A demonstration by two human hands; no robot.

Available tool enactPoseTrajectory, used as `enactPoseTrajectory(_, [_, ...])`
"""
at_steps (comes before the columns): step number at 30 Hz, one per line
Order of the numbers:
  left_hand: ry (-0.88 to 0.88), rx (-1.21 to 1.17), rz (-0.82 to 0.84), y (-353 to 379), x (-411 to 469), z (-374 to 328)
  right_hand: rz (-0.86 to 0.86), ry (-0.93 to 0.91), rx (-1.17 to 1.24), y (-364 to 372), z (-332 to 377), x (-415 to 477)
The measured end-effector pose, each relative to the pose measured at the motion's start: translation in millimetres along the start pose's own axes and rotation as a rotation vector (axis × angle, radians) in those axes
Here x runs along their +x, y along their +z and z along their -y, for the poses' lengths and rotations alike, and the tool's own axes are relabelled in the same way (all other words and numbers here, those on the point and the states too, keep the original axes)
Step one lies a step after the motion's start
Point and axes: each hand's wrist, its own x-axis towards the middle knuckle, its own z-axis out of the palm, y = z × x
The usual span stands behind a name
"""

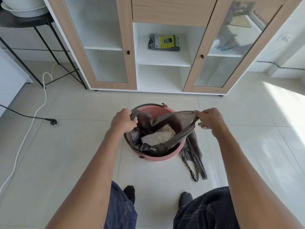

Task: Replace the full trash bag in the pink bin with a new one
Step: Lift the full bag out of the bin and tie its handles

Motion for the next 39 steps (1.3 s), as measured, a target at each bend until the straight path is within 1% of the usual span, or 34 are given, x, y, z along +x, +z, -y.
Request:
enactPoseTrajectory(2, [0.038,-0.064,-0.123,-3.7,-2.5,-8.4,-0.115,-0.153,0.055,-2.6,10.8,-2.3])
enactPoseTrajectory(4, [0.076,-0.230,-0.224,-5.4,-4.4,-20.5,-0.143,-0.234,0.174,0.0,19.8,-4.2])
enactPoseTrajectory(5, [0.082,-0.317,-0.227,-4.9,-5.0,-27.2,-0.119,-0.241,0.239,3.5,22.8,-4.1])
enactPoseTrajectory(8, [0.099,-0.509,-0.156,-5.4,-4.0,-46.0,-0.041,-0.313,0.430,8.0,38.7,-10.5])
enactPoseTrajectory(10, [0.169,-0.579,-0.138,-9.0,0.9,-56.3,-0.034,-0.411,0.530,6.1,49.2,-9.4])
enactPoseTrajectory(12, [0.256,-0.614,-0.134,-10.6,4.0,-61.1,0.029,-0.450,0.617,6.9,54.7,-8.2])
enactPoseTrajectory(14, [0.304,-0.628,-0.102,-9.0,8.2,-59.6,0.107,-0.432,0.683,13.7,56.5,-8.3])
enactPoseTrajectory(16, [0.309,-0.677,-0.074,-9.6,15.0,-56.5,0.125,-0.397,0.800,17.8,59.5,-7.9])
enactPoseTrajectory(19, [0.274,-0.767,-0.116,-20.8,23.2,-53.6,0.147,-0.351,0.988,12.2,66.7,-3.9])
enactPoseTrajectory(22, [0.262,-0.942,-0.111,-30.1,21.9,-53.1,0.183,-0.314,1.040,10.2,65.3,0.6])
enactPoseTrajectory(25, [0.237,-0.998,-0.101,-29.3,22.3,-53.0,0.229,-0.284,1.055,9.8,64.2,2.6])
enactPoseTrajectory(28, [0.308,-1.097,-0.003,-30.4,18.4,-58.9,0.304,-0.299,1.142,7.7,67.2,1.9])
enactPoseTrajectory(30, [0.332,-1.099,0.032,-32.1,15.8,-62.6,0.334,-0.325,1.138,7.6,68.9,-0.1])
enactPoseTrajectory(31, [0.333,-1.059,0.033,-31.9,15.4,-63.3,0.349,-0.337,1.121,8.2,70.1,-1.3])
enactPoseTrajectory(33, [0.350,-0.892,0.014,-28.3,16.7,-62.6,0.357,-0.337,1.068,9.9,71.6,-3.4])
enactPoseTrajectory(35, [0.365,-0.760,-0.017,-22.3,17.1,-61.1,0.346,-0.312,0.987,13.3,71.5,-4.4])
enactPoseTrajectory(39, [0.371,-0.631,-0.130,-15.6,20.6,-60.0,0.301,-0.263,0.844,22.2,68.3,-0.5])
